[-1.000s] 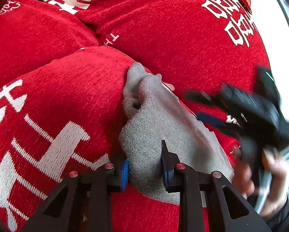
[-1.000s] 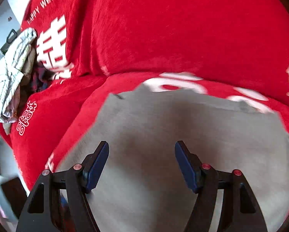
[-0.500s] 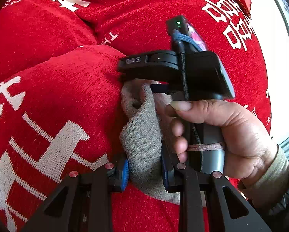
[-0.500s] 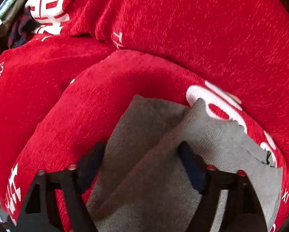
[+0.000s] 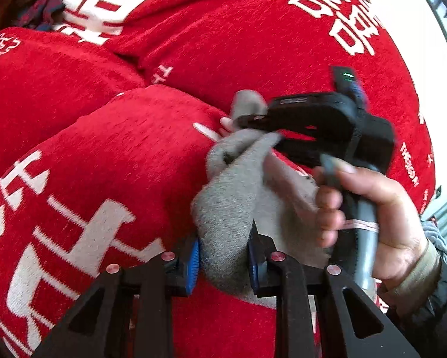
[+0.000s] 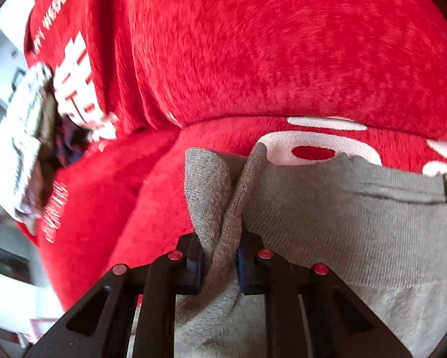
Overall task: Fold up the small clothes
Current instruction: 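Grasp the sweater beside the left gripper with the right gripper while the left gripper holds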
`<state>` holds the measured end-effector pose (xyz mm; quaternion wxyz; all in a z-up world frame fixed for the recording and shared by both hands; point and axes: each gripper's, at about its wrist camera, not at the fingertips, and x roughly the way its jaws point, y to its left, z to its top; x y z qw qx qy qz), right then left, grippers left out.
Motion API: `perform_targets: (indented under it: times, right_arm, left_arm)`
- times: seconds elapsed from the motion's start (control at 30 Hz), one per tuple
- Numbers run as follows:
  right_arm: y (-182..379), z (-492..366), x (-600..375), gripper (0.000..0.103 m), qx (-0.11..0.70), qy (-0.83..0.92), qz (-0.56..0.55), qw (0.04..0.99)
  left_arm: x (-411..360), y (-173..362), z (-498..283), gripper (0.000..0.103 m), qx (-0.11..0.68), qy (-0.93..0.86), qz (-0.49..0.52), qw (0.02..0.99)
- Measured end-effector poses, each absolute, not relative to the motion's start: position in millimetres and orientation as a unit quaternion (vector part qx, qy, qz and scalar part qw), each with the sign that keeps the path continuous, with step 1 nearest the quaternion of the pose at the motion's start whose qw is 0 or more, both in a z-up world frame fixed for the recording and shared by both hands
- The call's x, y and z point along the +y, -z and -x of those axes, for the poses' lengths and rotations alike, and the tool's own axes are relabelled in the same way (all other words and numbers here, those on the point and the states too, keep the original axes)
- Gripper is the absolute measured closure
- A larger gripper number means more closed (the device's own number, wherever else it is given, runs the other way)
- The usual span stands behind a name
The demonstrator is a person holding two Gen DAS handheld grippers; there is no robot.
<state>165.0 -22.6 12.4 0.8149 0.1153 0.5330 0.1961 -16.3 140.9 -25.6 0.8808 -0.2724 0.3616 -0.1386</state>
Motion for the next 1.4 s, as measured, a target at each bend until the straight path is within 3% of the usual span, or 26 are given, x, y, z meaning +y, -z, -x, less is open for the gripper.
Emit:
perform_targets:
  times: [0.03,0.07,0.13,0.2,0.4,0.43,0.47,0.5,0.53,0.9,1.4]
  right_arm:
    - [-15.0,-163.7,-27.8,0.085,0.527,-0.202,-0.129,0.816]
    - [-16.2,-163.0,-31.5,0.085,0.522,-0.205,-0.138,0.816]
    - [-19.9,-160.0,-40.0,0.085,0.512,-0.214,-0.160,0.817]
    - [-22.6,-158.2,-49.5,0.085,0.505,-0.221,-0.181,0.814]
    - [-25.3,-154.3,-66.9,0.085,0.499,-0.238,-0.210,0.807]
    - [-26.3,-153.5,-67.7,0.085,0.498,-0.240,-0.210,0.807]
    - [-28.0,-151.6,-71.5,0.085,0.497,-0.241,-0.209,0.807]
    - [-29.3,-151.1,-72.9,0.085,0.496,-0.241,-0.209,0.808]
    - [-30.6,-150.0,-76.6,0.085,0.495,-0.241,-0.207,0.809]
    - [-36.2,-152.7,-91.6,0.085,0.499,-0.232,-0.194,0.812]
    - [-53.7,-149.0,-126.7,0.085,0.501,-0.211,-0.165,0.823]
  left_arm:
    - [143.8,26.9,18.0,0.058,0.363,0.136,0.276,0.880]
    - [148.8,26.6,22.9,0.032,0.355,0.125,0.281,0.883]
    - [157.8,23.7,32.8,0.001,0.334,0.103,0.291,0.890]
    - [166.1,19.4,41.4,0.001,0.312,0.096,0.299,0.896]
    - [151.9,25.3,19.0,0.001,0.353,0.128,0.290,0.881]
    - [147.8,23.3,15.6,0.010,0.353,0.134,0.287,0.880]
    - [140.4,19.3,9.7,0.049,0.356,0.150,0.285,0.877]
    - [135.6,17.8,5.5,0.073,0.365,0.159,0.277,0.875]
    - [130.1,17.0,1.9,0.087,0.376,0.163,0.265,0.873]
    - [75.7,-20.3,19.0,0.088,0.360,0.111,0.148,0.915]
    - [18.3,-35.8,15.8,0.088,0.381,0.121,0.094,0.912]
